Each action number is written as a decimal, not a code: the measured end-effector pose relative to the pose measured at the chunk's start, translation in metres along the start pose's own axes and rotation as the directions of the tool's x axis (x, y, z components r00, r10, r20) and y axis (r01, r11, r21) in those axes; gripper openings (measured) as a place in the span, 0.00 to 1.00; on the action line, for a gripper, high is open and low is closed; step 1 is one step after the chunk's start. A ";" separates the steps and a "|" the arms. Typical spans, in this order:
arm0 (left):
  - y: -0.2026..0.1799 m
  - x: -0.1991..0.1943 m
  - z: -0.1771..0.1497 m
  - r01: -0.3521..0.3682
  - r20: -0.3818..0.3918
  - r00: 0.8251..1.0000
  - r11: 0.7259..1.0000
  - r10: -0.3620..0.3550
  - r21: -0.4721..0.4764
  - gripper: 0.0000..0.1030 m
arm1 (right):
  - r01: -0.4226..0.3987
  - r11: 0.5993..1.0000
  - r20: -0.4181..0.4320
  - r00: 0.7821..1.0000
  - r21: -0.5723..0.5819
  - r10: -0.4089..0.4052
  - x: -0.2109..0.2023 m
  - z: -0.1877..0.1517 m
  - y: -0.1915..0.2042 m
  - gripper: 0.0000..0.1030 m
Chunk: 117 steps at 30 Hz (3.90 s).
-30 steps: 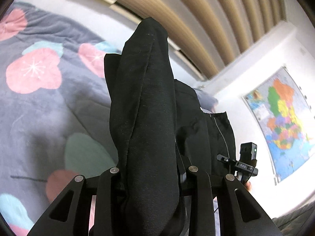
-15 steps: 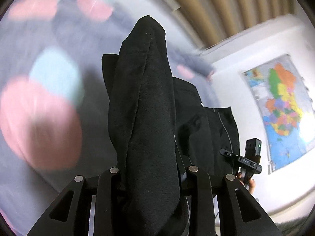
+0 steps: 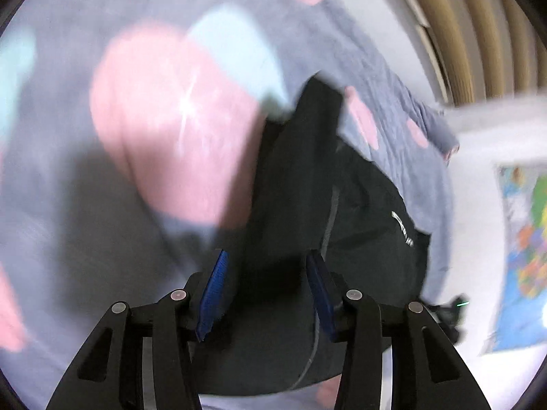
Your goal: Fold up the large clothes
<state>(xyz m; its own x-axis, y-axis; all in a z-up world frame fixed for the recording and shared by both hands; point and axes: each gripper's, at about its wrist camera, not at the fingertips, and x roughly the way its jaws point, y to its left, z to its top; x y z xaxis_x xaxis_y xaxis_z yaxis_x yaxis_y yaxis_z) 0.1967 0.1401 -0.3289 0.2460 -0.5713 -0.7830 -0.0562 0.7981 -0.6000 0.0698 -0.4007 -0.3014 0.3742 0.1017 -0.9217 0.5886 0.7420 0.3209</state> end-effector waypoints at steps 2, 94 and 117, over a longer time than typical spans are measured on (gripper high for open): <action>-0.030 -0.019 -0.002 -0.050 0.036 0.998 0.994 0.047 0.098 0.48 | 0.046 0.996 0.077 0.996 -0.078 -0.040 -0.029 -0.005 0.023 0.75; -0.279 -0.152 -0.166 -0.501 0.461 0.848 0.676 0.261 0.540 0.53 | 0.235 0.891 0.291 0.949 -0.389 -0.123 -0.148 -0.157 0.185 0.83; -0.279 -0.144 -0.164 -0.499 0.444 0.852 0.684 0.277 0.532 0.55 | 0.230 0.891 0.283 0.951 -0.392 -0.121 -0.145 -0.159 0.186 0.84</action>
<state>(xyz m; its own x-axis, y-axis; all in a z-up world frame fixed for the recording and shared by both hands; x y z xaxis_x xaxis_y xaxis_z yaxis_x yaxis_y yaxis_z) 0.0183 -0.0317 -0.0757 0.6238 -0.1810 -0.7604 0.3532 0.9331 0.0677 0.0114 -0.1718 -0.1425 0.4878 -0.1804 -0.8541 0.3297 0.9440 -0.0111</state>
